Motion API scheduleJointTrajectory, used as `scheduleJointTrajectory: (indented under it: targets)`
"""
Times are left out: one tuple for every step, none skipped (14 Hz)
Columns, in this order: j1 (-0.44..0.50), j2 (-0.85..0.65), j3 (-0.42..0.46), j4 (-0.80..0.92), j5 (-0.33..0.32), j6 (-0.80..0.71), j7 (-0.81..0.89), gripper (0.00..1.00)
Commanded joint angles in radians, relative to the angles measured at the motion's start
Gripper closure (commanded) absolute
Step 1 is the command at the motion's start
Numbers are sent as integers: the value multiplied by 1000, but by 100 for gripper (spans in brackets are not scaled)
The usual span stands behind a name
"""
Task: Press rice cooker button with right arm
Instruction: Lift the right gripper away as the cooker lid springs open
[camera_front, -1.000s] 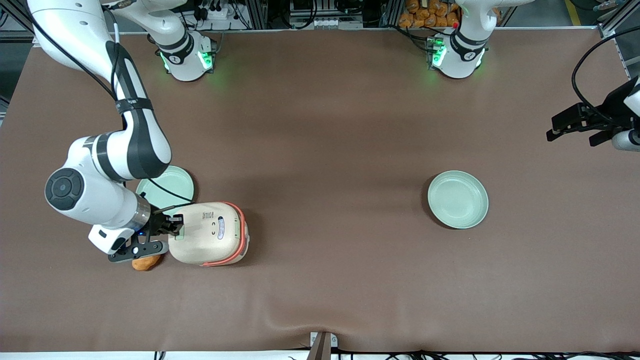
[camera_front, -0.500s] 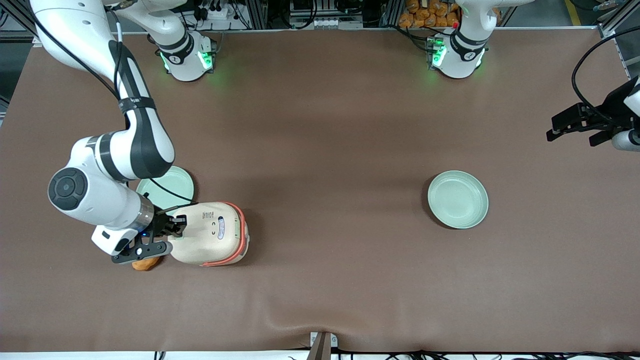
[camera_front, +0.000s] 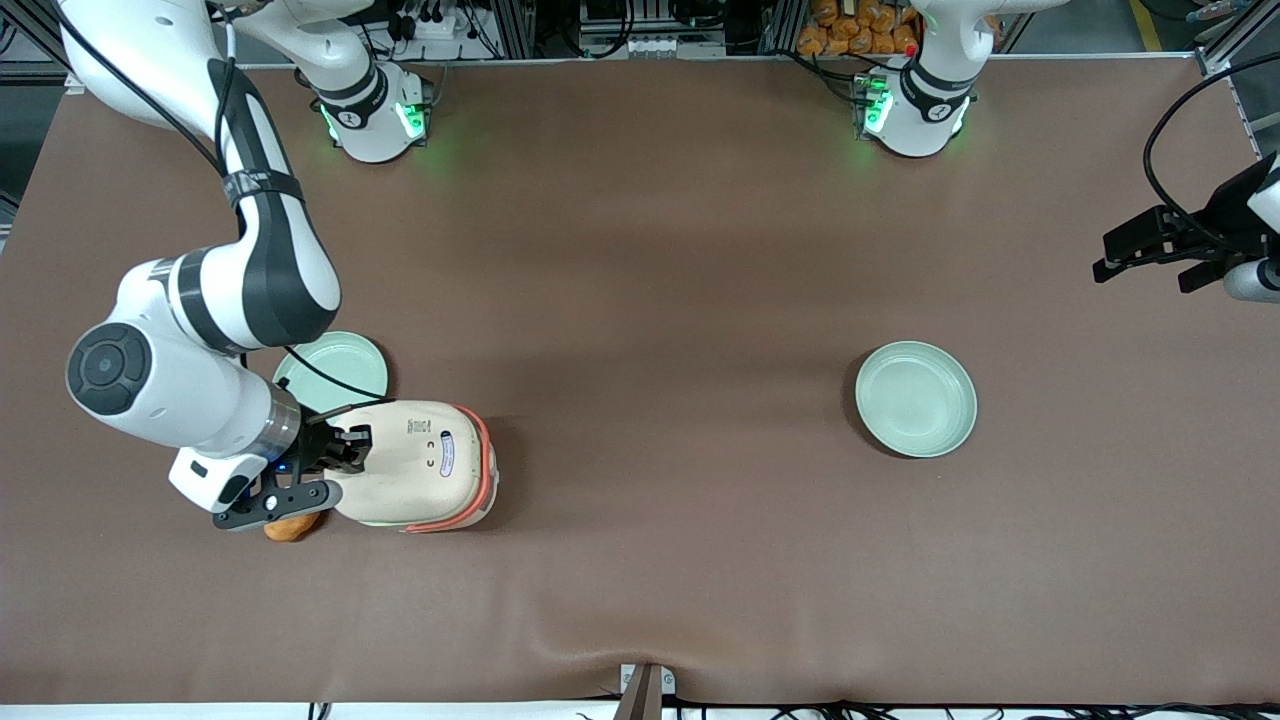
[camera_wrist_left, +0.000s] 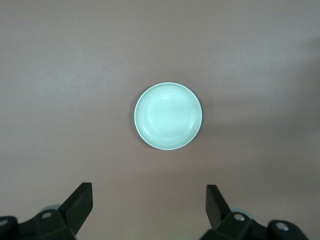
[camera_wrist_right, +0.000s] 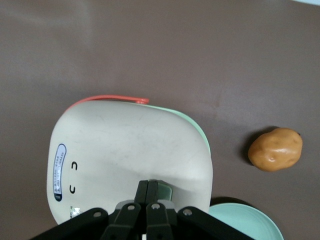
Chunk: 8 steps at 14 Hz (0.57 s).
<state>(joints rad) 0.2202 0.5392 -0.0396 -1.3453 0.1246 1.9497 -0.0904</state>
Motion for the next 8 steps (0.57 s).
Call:
scheduleJointTrajectory:
  targets:
    - [1,-50,9,21,18,-35,3,66]
    - [1,-68,23,21,16,-35,3,42]
    - [1,-85,24,20,20,-35,3,22]
    - [1,-102,26,17,18,-35,3,0]
    - [2,-123,27,9,15,-37,3,0]
    - [1,-145,27,-6,15,-49,3,0]
    - [1,-175,27,-21,13,-60,4,0]
    - [-5,-202,27,-43,10,-72,5,0]
